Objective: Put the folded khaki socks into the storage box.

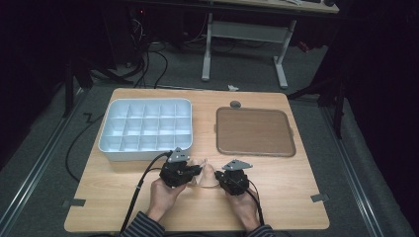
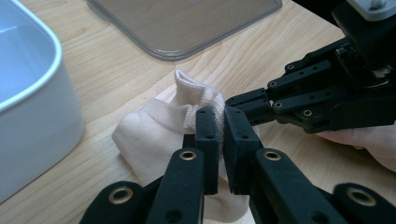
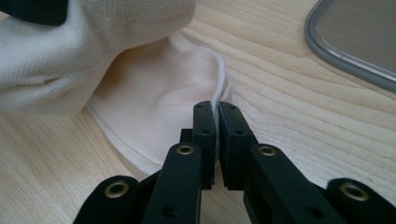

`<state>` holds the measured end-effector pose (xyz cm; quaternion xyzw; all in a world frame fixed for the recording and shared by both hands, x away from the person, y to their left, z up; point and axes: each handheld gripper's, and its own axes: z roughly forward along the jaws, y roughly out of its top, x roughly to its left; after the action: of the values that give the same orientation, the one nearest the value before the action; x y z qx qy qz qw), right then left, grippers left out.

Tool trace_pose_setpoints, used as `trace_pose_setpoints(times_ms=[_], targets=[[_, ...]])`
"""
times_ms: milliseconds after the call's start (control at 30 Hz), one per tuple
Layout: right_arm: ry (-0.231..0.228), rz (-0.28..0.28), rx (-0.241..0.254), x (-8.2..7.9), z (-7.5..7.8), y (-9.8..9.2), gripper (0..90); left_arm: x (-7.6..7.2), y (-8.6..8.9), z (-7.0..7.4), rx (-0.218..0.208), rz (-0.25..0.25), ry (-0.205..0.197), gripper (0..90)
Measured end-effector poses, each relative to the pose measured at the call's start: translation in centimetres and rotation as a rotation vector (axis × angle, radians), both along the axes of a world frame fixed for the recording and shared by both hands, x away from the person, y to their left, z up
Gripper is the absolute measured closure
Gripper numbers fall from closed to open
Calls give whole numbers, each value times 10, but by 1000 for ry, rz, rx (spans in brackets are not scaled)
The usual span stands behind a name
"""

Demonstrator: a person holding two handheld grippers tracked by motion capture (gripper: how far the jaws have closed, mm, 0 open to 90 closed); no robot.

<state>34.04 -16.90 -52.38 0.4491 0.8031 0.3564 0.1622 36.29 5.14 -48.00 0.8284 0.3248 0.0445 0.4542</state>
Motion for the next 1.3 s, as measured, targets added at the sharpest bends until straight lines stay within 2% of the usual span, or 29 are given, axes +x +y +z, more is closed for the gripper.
trace_pose_setpoints(times_ms=[567, 1067, 1167, 1300], targets=[[1, 0, 4, 1, -3, -3, 854, 6, -21, -11, 12, -2, 14, 852], [6, -2, 7, 2, -3, -3, 850, 8, -33, -23, 46, -11, 35, 852], [5, 1, 3, 2, -3, -2, 850, 7, -35, -25, 76, -15, 30, 854], [6, 1, 3, 2, -3, -3, 850, 8, -37, -30, 68, -9, 39, 854]])
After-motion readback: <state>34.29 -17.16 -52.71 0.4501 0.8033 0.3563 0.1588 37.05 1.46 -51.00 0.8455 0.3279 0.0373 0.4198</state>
